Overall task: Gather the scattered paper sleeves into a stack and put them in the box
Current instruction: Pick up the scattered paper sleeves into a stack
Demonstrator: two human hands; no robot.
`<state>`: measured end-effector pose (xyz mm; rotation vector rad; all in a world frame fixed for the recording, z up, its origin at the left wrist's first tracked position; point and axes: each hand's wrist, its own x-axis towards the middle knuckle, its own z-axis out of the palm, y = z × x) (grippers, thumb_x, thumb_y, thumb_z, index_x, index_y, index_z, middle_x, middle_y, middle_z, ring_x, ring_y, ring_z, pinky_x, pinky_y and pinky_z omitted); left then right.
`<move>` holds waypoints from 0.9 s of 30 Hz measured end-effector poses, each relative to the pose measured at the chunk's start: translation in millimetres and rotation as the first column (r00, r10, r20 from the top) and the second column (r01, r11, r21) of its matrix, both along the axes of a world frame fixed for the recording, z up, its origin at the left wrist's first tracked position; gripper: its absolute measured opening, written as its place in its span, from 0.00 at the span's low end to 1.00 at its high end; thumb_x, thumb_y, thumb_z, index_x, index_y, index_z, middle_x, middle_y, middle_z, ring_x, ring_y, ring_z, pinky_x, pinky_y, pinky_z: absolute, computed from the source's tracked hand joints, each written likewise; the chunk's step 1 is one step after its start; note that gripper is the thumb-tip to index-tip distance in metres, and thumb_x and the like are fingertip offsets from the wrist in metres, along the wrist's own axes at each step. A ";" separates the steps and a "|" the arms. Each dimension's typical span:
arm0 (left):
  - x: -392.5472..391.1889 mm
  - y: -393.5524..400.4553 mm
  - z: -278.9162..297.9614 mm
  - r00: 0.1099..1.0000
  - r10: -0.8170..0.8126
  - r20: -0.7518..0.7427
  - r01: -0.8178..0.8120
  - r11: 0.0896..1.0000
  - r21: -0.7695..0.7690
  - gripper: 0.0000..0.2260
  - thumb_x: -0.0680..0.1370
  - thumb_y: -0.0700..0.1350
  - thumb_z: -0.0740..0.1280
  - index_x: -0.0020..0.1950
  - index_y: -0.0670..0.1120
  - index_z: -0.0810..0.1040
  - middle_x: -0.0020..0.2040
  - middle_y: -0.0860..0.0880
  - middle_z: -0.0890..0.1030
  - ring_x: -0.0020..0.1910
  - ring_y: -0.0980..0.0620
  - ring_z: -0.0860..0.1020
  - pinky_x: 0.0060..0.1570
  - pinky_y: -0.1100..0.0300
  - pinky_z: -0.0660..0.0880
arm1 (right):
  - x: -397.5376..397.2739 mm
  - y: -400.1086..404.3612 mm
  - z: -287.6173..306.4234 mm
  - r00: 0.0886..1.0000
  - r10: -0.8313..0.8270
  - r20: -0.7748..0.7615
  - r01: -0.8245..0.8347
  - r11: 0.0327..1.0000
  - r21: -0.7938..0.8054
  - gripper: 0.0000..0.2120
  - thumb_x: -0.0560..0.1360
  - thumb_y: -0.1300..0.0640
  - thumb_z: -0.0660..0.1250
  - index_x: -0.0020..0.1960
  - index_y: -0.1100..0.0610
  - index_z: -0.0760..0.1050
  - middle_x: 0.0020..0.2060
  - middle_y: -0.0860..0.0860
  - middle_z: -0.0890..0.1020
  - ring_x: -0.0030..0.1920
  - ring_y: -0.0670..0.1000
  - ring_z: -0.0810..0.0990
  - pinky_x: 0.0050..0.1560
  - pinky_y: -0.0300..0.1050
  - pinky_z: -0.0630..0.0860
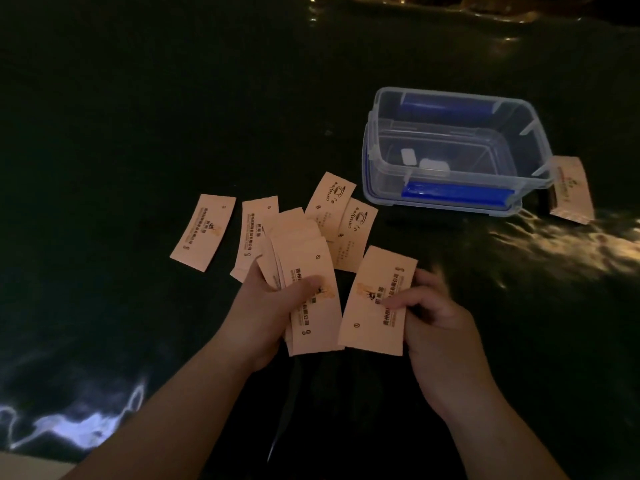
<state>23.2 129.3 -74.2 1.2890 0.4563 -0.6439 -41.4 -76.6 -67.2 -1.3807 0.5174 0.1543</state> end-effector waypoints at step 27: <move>-14.7 8.4 -6.0 0.908 -0.412 0.073 0.418 0.890 -0.181 0.46 0.58 0.52 0.87 0.72 0.53 0.71 0.65 0.40 0.84 0.64 0.38 0.82 0.62 0.40 0.79 | 35.2 17.0 27.2 0.860 0.509 -0.033 -0.371 0.580 -0.725 0.26 0.64 0.48 0.82 0.47 0.36 0.65 0.52 0.36 0.69 0.47 0.37 0.74 0.40 0.33 0.70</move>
